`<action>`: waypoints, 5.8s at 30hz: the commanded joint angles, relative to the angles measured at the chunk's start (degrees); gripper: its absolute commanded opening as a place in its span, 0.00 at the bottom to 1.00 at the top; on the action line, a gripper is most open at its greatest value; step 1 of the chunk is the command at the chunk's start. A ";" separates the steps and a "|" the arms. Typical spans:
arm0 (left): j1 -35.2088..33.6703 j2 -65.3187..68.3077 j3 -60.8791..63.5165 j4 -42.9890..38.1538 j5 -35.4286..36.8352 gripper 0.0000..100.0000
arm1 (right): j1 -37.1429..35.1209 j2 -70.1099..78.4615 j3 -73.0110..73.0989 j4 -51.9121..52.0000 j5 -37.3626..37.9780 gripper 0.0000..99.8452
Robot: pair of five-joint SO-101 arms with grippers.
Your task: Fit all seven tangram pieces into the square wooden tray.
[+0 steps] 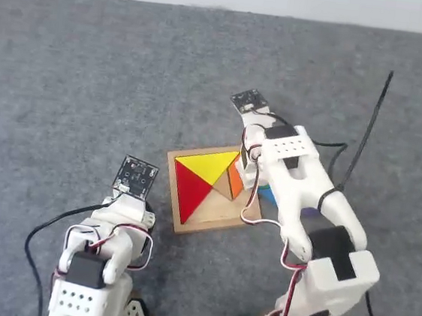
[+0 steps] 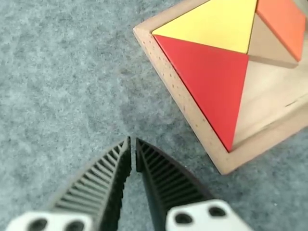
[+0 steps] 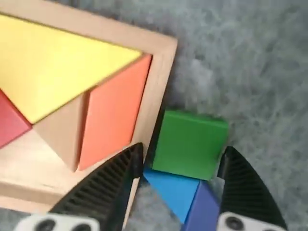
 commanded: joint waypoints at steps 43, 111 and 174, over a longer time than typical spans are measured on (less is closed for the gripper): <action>-0.35 -1.05 -0.57 0.18 -0.18 0.02 | 9.01 6.99 -9.93 -0.31 -0.09 0.03; -0.35 -1.05 -0.57 0.18 -0.18 0.02 | -23.16 -4.26 -3.25 12.18 13.63 0.01; -0.35 -1.05 -0.57 0.18 -0.18 0.02 | -1.10 -17.10 0.26 14.02 10.99 0.14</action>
